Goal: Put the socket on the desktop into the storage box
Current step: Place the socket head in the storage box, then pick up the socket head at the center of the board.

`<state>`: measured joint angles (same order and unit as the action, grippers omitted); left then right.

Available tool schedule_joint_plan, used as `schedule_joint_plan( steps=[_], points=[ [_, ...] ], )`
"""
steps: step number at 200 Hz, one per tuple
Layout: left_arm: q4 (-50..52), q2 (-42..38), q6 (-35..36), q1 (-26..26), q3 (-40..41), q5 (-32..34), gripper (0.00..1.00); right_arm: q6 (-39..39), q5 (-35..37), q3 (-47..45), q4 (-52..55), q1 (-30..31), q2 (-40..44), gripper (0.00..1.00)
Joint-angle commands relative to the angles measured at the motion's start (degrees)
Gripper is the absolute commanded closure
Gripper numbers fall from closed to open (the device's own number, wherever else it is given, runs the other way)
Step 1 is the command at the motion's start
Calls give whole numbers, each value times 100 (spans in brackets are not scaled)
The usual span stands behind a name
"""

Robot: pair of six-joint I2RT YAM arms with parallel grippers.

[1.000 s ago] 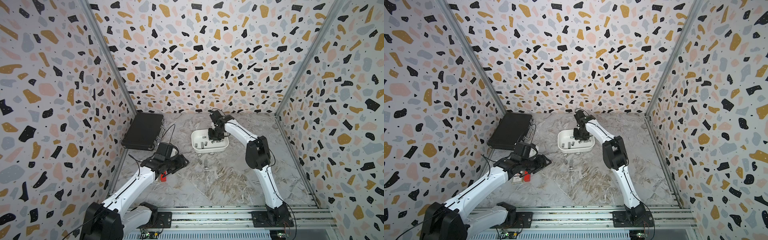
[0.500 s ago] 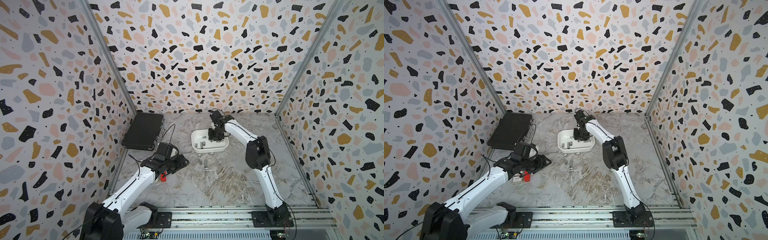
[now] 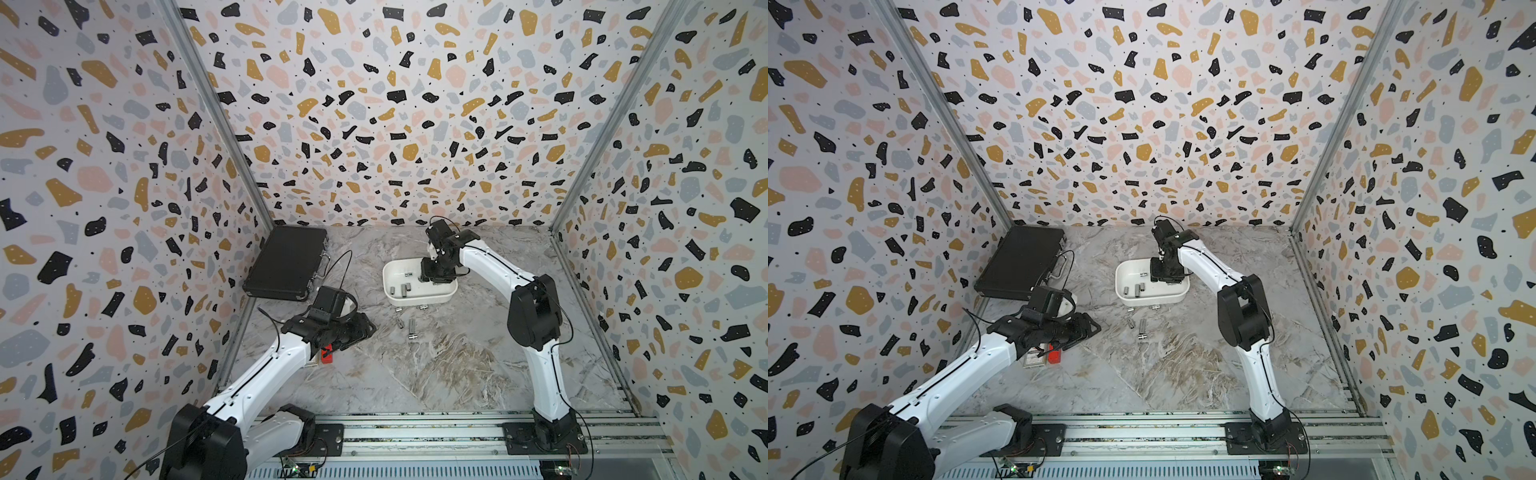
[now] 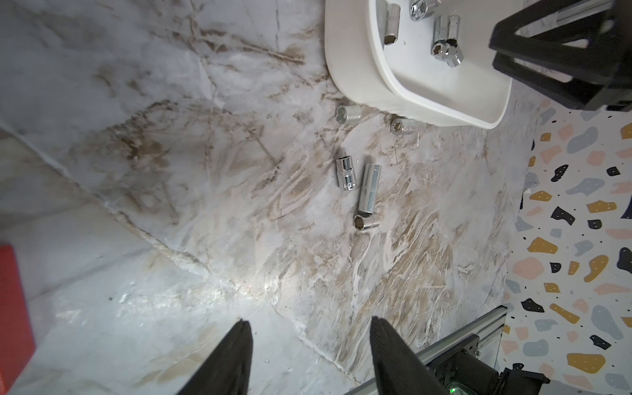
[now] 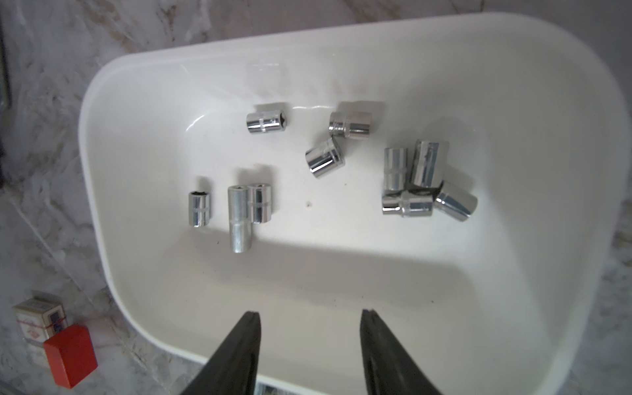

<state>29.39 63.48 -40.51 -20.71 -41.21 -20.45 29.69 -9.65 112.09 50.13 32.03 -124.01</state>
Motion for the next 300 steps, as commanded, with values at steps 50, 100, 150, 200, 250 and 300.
schedule_joint_plan(
  steps=[50, 100, 150, 200, 250, 300],
  points=[
    [239, -29, 429, -18, -243, -38, 41, -51, -68, -1249, -456, 124, 1397, 20],
    [259, -37, 498, -21, -246, -176, 41, -68, -63, -2033, -607, 306, 2106, 22],
    [128, -132, 456, -17, -74, -717, 41, 82, 15, -2989, -867, 630, 2589, 25],
    [-236, -388, 187, -12, 290, -1000, 41, 282, 129, -3426, -1000, 990, 2622, 27],
    [-275, -625, 65, -21, 519, -995, 41, 491, 241, -3394, -984, 1316, 2240, 33],
    [-267, -730, 35, -4, 584, -988, 41, 607, 441, -2952, -708, 1590, 1733, 36]
  ],
)
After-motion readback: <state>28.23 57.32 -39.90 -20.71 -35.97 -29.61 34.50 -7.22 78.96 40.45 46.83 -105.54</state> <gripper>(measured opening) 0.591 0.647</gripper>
